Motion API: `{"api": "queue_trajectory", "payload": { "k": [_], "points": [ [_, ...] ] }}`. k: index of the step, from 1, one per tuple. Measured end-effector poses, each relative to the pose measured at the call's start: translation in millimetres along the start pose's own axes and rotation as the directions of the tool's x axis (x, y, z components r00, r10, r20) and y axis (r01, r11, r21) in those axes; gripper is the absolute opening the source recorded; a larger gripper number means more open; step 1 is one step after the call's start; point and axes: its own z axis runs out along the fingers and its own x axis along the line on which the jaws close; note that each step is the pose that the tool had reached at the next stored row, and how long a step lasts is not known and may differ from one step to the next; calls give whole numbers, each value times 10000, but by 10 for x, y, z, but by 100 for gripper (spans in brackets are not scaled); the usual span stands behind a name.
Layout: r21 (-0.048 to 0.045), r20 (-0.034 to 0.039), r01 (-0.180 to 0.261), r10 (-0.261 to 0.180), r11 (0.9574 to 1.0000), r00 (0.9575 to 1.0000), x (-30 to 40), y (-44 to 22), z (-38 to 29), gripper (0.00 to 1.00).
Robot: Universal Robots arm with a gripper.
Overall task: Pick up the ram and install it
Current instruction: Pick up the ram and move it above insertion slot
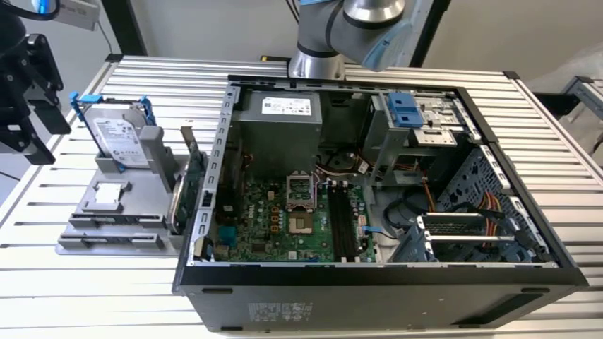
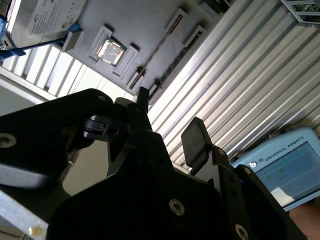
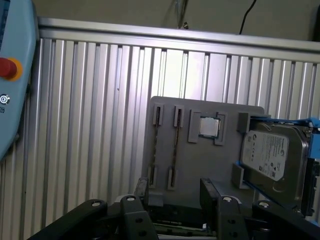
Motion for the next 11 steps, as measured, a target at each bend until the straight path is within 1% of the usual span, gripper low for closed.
{"api": "queue_trajectory", "payload": {
  "k": [11],
  "points": [
    [-3, -42, 0, 0, 10000, 10000, -1, 0, 31, 100]
  ]
}}
